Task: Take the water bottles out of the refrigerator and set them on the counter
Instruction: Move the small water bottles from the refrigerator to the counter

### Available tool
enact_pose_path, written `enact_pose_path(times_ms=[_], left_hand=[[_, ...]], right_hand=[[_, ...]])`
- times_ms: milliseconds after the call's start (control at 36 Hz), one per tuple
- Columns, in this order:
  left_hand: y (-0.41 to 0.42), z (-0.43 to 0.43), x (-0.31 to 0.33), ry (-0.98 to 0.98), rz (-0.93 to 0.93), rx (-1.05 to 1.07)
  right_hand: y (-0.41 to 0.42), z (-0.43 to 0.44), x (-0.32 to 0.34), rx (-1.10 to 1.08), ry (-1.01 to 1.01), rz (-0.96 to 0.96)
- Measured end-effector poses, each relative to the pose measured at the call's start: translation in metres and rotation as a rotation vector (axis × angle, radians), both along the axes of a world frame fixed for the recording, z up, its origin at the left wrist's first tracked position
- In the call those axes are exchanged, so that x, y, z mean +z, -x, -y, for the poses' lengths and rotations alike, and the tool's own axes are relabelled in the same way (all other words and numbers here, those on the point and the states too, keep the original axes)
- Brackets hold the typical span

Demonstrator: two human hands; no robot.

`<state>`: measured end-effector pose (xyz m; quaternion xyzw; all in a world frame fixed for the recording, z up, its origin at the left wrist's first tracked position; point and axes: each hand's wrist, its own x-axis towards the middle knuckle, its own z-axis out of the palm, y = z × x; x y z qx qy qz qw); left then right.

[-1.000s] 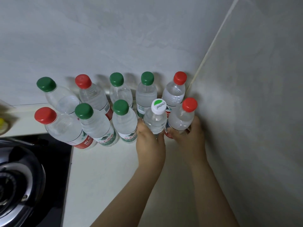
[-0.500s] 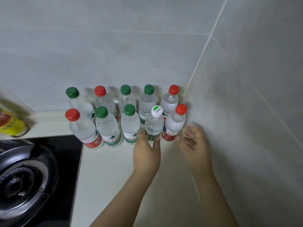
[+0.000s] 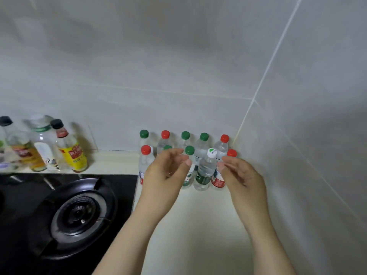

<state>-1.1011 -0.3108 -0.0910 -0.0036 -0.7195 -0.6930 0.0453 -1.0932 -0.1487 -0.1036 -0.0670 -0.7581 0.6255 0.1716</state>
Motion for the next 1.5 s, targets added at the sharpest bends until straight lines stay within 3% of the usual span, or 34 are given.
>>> enact_pose_path(times_ms=[222, 694, 972, 1278, 1500], left_hand=[[-0.062, 0.06, 0.031, -0.033, -0.092, 0.16], [-0.234, 0.133, 0.03, 0.104, -0.11, 0.881], [-0.349, 0.187, 0.045, 0.172, -0.13, 1.16], [-0.517, 0.25, 0.065, 0.272, -0.142, 1.45], [-0.598, 0.266, 0.076, 0.237, -0.221, 1.669]], right_hand=[[-0.031, 0.074, 0.043, 0.285, 0.109, -0.077], [-0.112, 0.202, 0.043, 0.995, 0.18, -0.014], [-0.203, 0.285, 0.054, 1.269, 0.194, -0.058], [-0.358, 0.394, 0.075, 1.607, 0.196, -0.119], [-0.44, 0.447, 0.086, 1.839, 0.222, -0.116]])
